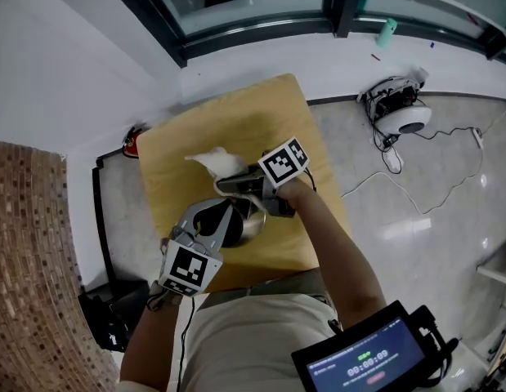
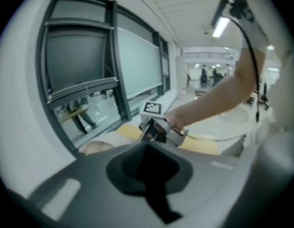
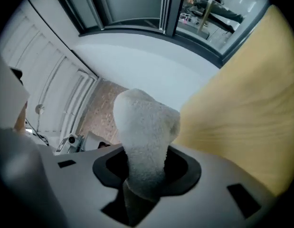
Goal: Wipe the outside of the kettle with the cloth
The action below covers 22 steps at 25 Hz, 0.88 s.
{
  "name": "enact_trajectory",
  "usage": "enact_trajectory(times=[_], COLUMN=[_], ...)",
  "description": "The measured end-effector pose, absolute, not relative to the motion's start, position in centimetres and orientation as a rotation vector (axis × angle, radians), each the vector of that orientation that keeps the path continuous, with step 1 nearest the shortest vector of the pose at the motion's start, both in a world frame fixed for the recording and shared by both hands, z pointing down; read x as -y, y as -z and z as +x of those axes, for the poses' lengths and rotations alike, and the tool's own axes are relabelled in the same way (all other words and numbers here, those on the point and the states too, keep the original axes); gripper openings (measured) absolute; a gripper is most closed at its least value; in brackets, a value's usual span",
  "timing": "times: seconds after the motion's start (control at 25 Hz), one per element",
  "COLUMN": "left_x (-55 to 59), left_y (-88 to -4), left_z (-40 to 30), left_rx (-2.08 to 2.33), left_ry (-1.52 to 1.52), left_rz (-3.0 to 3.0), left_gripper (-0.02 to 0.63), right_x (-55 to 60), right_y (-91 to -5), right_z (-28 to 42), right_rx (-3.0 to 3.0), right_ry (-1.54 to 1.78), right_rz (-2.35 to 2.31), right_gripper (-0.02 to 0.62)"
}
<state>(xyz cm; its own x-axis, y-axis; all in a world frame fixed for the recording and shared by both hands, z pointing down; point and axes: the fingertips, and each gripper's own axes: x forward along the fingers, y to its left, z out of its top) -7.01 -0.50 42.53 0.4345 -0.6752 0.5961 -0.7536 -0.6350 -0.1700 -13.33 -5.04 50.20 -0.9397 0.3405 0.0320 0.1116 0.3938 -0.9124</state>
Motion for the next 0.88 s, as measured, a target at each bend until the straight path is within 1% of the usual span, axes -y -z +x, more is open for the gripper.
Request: enact_trajectory(times=[0.08, 0.2, 0.28, 0.36, 0.44, 0.56, 0.64, 0.68, 0.76, 0.88], left_x=[-0.4, -0.4, -0.2, 0.0, 0.0, -0.1, -0.3, -0.3, -0.4, -0.2], left_y=[-42.8, -42.9, -42.6, -42.4, -42.3, -42.3, -42.4, -42.4, -42.6, -42.6], left_z=[-5.2, -3.0, -2.4, -2.6, -2.5, -2.3, -2.4, -2.5, -2.6, -2.4], left_rx=[1.212, 1.207, 1.204, 1.196, 1.193, 1.196, 1.198, 1.199, 1.193, 1.179], left_ry=[-1.064, -1.184, -1.196, -1.173, -1.168, -1.166, -1.168, -1.168, -1.171, -1.168], left_rz=[2.669, 2.775, 2.811, 2.813, 2.812, 2.820, 2.816, 2.813, 2.811, 2.817], left_gripper=[-0.014, -0.012, -0.013, -0.008, -0.008, -0.008, -0.006, -0.008, -0.012, -0.008], right_x=[4.0, 2.9, 0.8, -2.0, -3.6, -0.4, 2.1, 2.6, 3.0, 3.7], right_y=[-50.5, -51.0, -51.0, -50.7, -49.5, -44.8, -42.5, -43.1, -47.7, -55.8], right_z=[-9.9, -3.2, 0.1, 1.5, 1.8, 2.9, 1.9, 0.4, -2.2, -1.7], right_rx=[2.489, 2.619, 2.630, 2.590, 2.633, 2.925, 3.062, 3.037, 2.855, 2.554], right_ry=[-1.669, -2.007, -2.260, -2.426, -2.383, -2.092, -1.904, -1.828, -1.782, -1.917], right_rz=[-0.283, 0.147, 0.413, 0.540, 0.591, 0.721, 0.622, 0.520, 0.460, 0.656], right_gripper=[0.152, 0.152, 0.152, 0.152, 0.152, 0.152, 0.152, 0.152, 0.152, 0.152])
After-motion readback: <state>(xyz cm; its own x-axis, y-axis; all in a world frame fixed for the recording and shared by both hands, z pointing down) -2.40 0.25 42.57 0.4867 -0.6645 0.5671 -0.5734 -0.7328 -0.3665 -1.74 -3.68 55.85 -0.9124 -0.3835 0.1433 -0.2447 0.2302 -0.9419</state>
